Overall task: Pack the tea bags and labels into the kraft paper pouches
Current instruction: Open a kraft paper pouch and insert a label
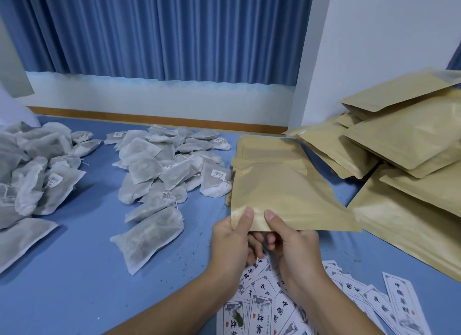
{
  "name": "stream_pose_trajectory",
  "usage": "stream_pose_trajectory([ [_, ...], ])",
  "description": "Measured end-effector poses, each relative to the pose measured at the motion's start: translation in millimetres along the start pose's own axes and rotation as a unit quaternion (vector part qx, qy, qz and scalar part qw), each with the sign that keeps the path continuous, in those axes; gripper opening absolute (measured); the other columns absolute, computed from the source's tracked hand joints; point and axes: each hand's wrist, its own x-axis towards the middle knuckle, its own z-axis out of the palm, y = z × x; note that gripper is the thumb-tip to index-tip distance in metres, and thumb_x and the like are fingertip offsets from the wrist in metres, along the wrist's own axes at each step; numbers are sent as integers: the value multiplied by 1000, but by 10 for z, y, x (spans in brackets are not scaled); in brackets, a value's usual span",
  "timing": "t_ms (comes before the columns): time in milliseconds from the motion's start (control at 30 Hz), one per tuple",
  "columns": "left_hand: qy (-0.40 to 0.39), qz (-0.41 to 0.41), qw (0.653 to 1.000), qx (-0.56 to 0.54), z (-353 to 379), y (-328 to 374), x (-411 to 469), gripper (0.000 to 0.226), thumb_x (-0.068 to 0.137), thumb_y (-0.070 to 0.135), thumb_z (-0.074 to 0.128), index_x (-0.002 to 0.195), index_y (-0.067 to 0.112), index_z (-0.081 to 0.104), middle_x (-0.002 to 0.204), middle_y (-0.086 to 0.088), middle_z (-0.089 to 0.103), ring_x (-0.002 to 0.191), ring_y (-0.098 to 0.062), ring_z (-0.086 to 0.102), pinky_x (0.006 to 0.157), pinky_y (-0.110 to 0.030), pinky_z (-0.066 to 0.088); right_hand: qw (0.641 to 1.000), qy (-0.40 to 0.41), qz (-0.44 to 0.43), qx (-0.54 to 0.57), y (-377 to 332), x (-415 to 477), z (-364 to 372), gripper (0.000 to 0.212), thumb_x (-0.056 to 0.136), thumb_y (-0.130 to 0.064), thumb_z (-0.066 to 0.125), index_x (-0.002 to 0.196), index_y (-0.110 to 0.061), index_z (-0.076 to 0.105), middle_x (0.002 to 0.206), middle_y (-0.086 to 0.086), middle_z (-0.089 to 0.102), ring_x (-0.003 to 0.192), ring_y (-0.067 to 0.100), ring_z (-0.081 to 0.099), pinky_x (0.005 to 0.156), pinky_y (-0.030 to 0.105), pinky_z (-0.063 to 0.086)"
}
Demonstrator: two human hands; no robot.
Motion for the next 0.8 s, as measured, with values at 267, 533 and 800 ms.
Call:
stream_pose_trajectory([
  [267, 48, 31, 995, 80, -51, 108, 61, 55, 105, 37, 44, 61, 4, 50, 36, -4, 33, 28, -14, 28, 38, -20, 21, 999, 23, 16, -39, -101, 55, -38, 32, 102, -25, 53, 93, 4, 62, 61, 23, 60, 41, 22, 46, 39, 29, 36],
  [533, 69, 24, 991, 108, -122, 99, 94, 54, 104, 40, 44, 61, 8, 48, 38, -1, 38, 32, -17, 33, 41, -26, 26, 996, 90, 18, -18, -178, 234, -276, 26, 101, -27, 51, 108, -5, 62, 76, 18, 63, 46, 24, 52, 42, 31, 40],
  [800, 35, -21, 994, -105, -115, 113, 121, 19, 102, 14, 54, 118, 13, 63, 107, -8, 75, 93, -23, 74, 78, -39, 60, 995, 17, 2, 96, -172, 199, -225, 31, 104, -4, 46, 133, -9, 56, 125, 7, 70, 112, 21, 69, 84, 37, 60],
])
